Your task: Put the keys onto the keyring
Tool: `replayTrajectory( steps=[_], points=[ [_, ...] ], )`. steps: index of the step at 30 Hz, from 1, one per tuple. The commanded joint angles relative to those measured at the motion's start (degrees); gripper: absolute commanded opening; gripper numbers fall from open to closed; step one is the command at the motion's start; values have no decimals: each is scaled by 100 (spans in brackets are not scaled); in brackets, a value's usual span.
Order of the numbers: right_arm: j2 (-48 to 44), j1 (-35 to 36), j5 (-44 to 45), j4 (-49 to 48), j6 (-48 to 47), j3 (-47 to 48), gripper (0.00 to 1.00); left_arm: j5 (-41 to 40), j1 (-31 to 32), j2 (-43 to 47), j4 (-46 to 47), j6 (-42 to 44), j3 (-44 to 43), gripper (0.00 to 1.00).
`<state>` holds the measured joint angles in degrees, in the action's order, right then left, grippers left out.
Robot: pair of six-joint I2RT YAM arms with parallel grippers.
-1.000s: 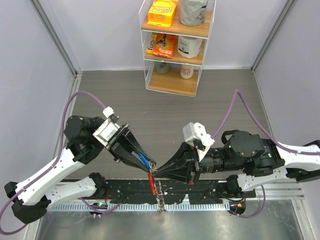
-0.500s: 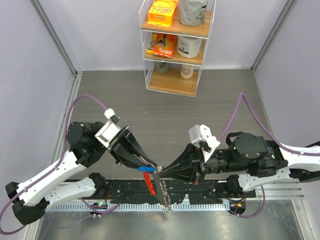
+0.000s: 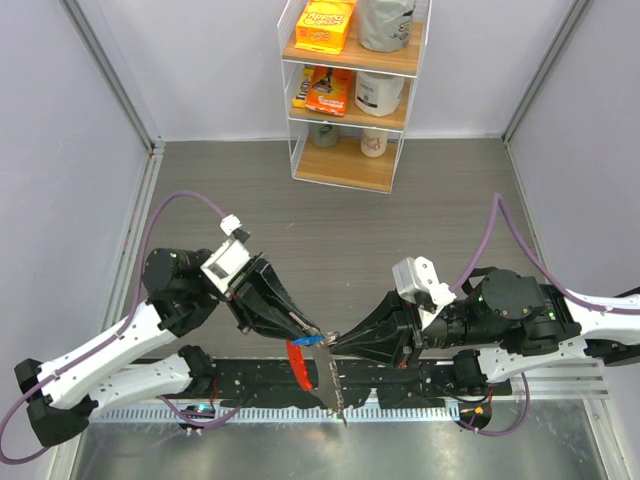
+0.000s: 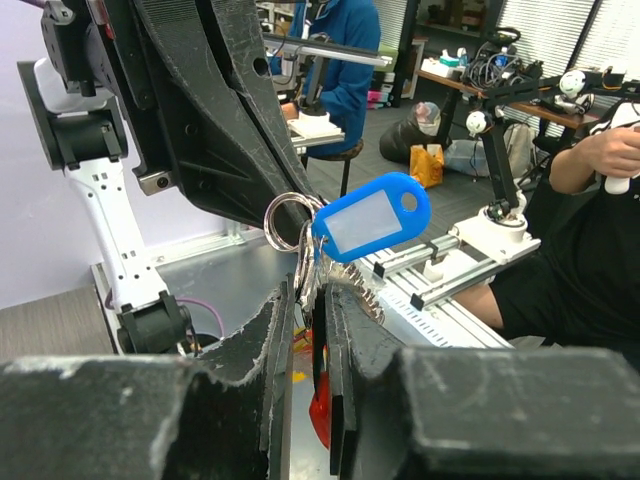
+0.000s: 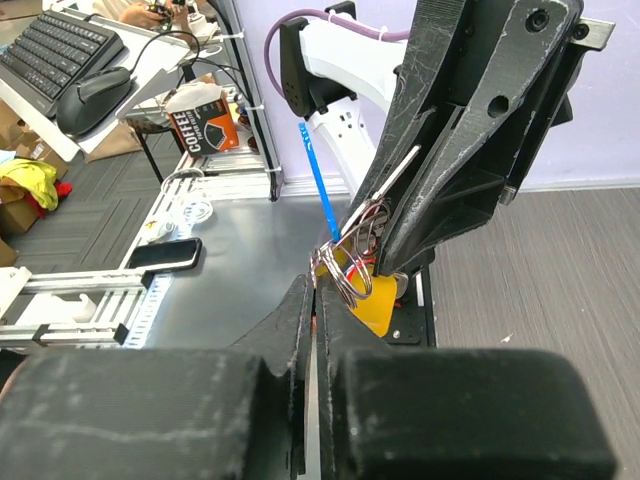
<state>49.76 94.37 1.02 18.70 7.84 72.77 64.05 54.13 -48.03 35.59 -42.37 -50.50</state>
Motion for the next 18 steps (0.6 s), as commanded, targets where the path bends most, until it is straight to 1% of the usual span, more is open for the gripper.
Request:
replayTrajectory(
  steps=[1,3,5,6,7,10,12,15,18],
  points=[
    [-177,-24,-22,-323,-396,53,10,-77,80,83,764,-245,-65,0],
    [-194,-24,-14,-314,-616,62,12,-121,89,66,896,-333,-56,0],
    [-238,-41,-224,-253,-757,105,13,-182,89,13,1107,-482,-13,0],
    [-247,-33,-242,-200,-992,123,14,-200,80,-4,1221,-535,-12,0],
    [-247,-32,-242,-139,-1064,184,17,-226,89,-57,1352,-631,-12,0],
    [-160,-24,-330,264,-1371,351,20,-305,89,-189,1976,-1087,49,0],
    [-107,-32,-357,493,-1495,483,25,-349,89,-259,2267,-1264,75,0],
    [-124,-24,-348,731,-1618,580,33,-367,89,-347,2373,-1335,84,0],
    [-168,-24,-435,942,-1697,755,36,-393,80,-374,2373,-1353,84,0]
  ],
)
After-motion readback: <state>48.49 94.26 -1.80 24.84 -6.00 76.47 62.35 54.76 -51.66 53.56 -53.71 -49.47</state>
